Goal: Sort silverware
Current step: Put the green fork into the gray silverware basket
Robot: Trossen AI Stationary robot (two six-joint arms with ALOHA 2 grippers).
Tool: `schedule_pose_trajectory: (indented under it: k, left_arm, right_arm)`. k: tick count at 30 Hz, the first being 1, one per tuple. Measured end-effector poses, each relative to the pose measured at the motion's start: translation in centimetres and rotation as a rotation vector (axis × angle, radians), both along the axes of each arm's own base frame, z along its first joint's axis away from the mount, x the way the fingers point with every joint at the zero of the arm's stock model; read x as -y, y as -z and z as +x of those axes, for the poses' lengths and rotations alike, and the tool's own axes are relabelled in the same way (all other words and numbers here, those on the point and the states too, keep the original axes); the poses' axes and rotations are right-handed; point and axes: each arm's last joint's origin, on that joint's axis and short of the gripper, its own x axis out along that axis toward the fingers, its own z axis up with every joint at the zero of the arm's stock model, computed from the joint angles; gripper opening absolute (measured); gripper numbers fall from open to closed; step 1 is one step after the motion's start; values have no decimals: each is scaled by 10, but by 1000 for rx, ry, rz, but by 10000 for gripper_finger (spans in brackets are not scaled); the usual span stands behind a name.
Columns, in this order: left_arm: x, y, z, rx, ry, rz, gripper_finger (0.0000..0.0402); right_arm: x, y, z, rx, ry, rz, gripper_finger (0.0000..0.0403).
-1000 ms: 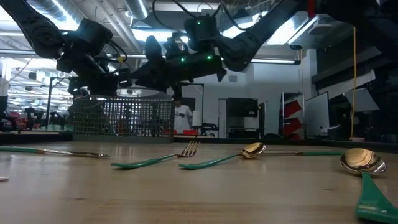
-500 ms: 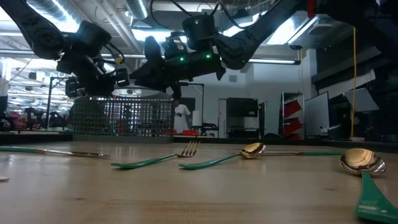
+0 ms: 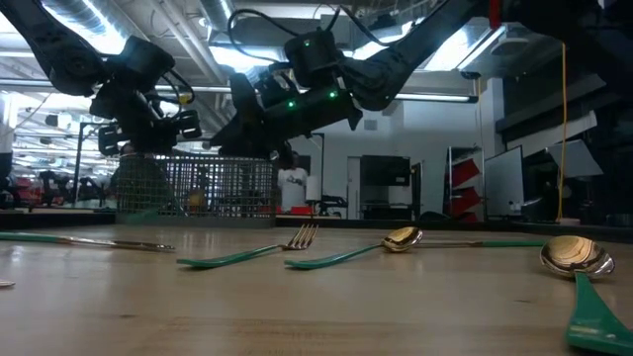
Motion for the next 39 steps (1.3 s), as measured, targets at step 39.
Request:
schedule_pose_trajectory:
  k: [39]
  left_arm:
    - [48, 22, 25, -537, 1174, -233, 150]
  right_arm:
    - [-10, -79, -81, -531, -223, -201, 115]
